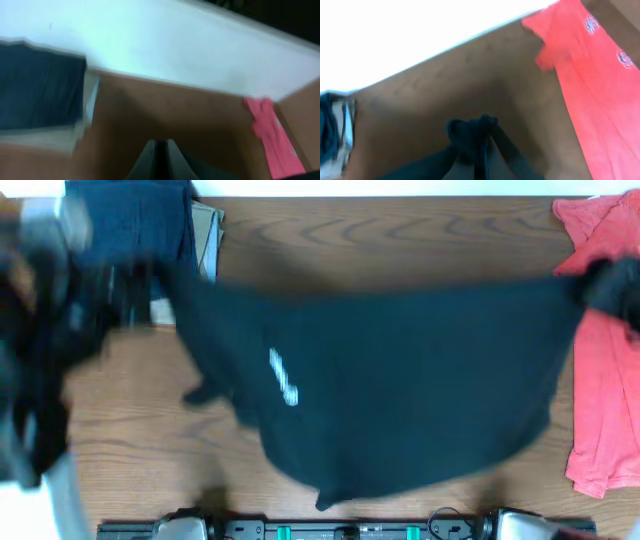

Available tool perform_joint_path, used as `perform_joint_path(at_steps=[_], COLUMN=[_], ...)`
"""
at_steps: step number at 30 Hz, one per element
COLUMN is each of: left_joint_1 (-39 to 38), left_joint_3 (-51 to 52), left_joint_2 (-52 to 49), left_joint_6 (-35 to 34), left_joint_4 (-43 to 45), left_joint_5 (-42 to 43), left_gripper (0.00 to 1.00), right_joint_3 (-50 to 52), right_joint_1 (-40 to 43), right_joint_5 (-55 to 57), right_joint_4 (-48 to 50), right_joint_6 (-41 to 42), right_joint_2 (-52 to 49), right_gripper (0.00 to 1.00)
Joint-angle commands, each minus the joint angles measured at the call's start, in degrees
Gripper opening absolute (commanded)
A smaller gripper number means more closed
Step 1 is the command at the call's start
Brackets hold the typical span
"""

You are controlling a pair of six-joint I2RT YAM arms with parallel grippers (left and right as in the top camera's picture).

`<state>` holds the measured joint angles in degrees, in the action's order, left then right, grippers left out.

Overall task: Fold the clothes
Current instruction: 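Lift the shirt hem with both grippers and fling it upward away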

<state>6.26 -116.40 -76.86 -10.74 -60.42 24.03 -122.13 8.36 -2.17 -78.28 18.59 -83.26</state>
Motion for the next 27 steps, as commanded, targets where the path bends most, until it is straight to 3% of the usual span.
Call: perform_joint_path(at_steps=[1,8,12,16,20,27], left_joint_1=[0.09,0.11,0.09,0.09,0.09,-1.11], left_joint_3=[0.22,-3.65,-10.4,-11.3,-9.29,-2.51], left_joint_2=[-7.1,-11.28,-10.45,-10.25,-13.44,-26.73], left_joint_6=[-1.49,-8.31,-8.68,-7.87,-6.88,-2.95], left_joint_4=[8.37,31.19,33.51,29.99,19.67,3.63], left_joint_5=[-0.42,0.94,3.76,4.0,4.0,4.07], left_gripper=[0.06,0.06,0.06,0.06,0.06,0.06], right_joint_3=[-0.13,-5.84,-12.76,-14.62,-12.2,3.02], right_joint_1=[0.7,3.78,7.98,10.56,10.27,7.91], right_joint_5=[0.31,-1.05,-1.33,-2.67,-3.34,-8.98], right_joint_4=[7.23,14.86,13.51,11.41,7.96,4.35], right_joint_6=[-1.73,-5.81,-5.84,-7.78,-8.37,-8.39], right_joint_2=[-5.97,-11.37,-11.1,-10.95,-12.92,-17.53], right_gripper=[0.01,0.01,0.01,0.01,0.01,0.01])
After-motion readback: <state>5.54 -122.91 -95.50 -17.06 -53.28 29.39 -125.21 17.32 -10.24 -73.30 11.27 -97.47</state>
